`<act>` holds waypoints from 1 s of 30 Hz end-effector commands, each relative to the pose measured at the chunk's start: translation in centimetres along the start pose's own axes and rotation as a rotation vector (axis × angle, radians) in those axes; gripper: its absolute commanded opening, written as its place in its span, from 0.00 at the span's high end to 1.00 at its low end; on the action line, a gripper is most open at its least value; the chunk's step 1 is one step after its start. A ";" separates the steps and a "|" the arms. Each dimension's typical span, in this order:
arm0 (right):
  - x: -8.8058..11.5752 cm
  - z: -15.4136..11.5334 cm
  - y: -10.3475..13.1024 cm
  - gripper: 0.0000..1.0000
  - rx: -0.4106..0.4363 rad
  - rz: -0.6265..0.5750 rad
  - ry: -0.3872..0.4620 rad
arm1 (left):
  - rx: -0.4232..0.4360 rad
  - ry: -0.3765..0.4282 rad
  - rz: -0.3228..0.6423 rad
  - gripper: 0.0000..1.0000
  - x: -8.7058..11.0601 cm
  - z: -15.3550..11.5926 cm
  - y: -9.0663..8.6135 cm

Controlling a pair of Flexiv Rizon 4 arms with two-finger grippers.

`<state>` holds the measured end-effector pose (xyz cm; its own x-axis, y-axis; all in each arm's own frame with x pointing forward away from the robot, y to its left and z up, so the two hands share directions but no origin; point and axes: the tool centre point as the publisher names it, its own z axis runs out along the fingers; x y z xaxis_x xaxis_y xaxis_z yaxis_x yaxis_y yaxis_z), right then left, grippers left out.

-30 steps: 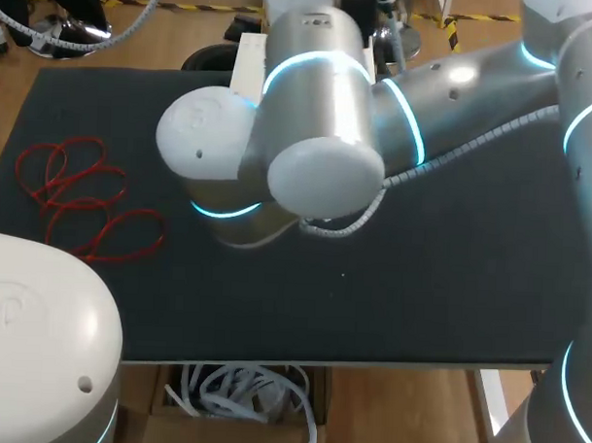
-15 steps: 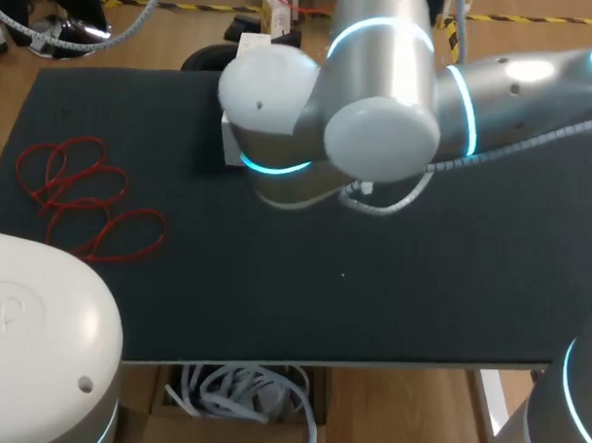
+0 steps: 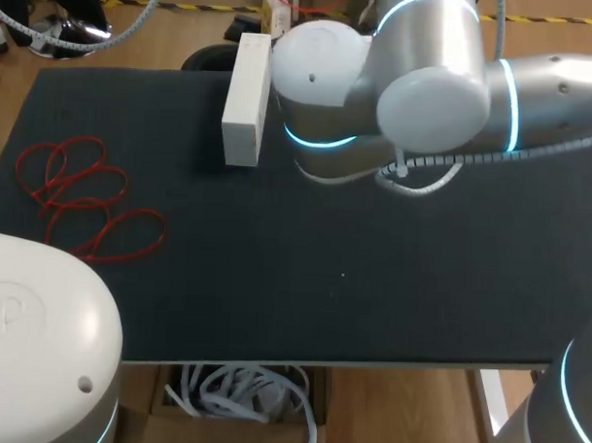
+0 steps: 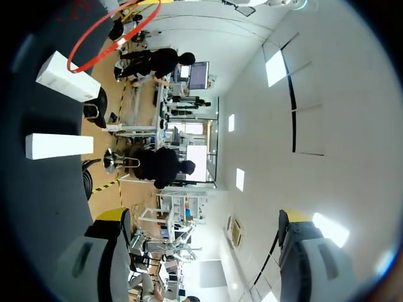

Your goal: Grab the tape and strap the tape.

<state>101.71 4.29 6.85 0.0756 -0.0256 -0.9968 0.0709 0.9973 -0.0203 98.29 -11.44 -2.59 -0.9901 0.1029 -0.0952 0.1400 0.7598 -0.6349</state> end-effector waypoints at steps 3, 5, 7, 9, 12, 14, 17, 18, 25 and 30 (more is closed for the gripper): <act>-0.3 -0.2 -0.5 0.00 -0.009 -0.018 0.007 | -0.003 0.001 -0.002 1.00 0.0 -0.1 0.0; -0.3 -0.2 -0.5 0.00 -0.009 -0.018 0.007 | -0.005 -0.006 -0.021 1.00 -0.1 0.0 1.6; -0.3 -0.2 -0.5 0.00 -0.009 -0.018 0.007 | -0.039 0.019 -0.045 1.00 -0.2 0.0 3.8; -0.3 -0.2 -0.5 0.00 -0.009 -0.018 0.007 | -0.067 0.038 -0.082 1.00 -0.3 -0.2 6.4; -0.3 -0.2 -0.5 0.00 -0.009 -0.018 0.007 | -0.131 0.091 -0.148 1.00 0.0 -0.4 10.3; -0.3 -0.2 -0.5 0.00 -0.009 -0.018 0.007 | -0.166 0.117 -0.210 1.00 0.6 -0.6 13.0; -0.3 -0.2 -0.5 0.00 -0.009 -0.018 0.007 | -0.203 0.176 -0.318 1.00 1.4 -0.6 16.2; -0.3 -0.2 -0.5 0.00 -0.009 -0.018 0.007 | -0.219 0.201 -0.346 1.00 1.7 -0.5 17.7; -0.3 -0.2 -0.5 0.00 -0.009 -0.018 0.007 | -0.334 0.310 -0.473 1.00 3.2 -0.9 25.1; -0.3 -0.2 -0.5 0.00 -0.009 -0.018 0.007 | -0.392 0.385 -0.530 1.00 3.9 -1.8 28.6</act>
<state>101.51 3.93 6.93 0.0736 -0.0411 -0.9964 0.0654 0.9972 -0.0363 97.34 11.20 -19.59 -0.9148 -0.2142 0.3424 -0.2984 0.9298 -0.2154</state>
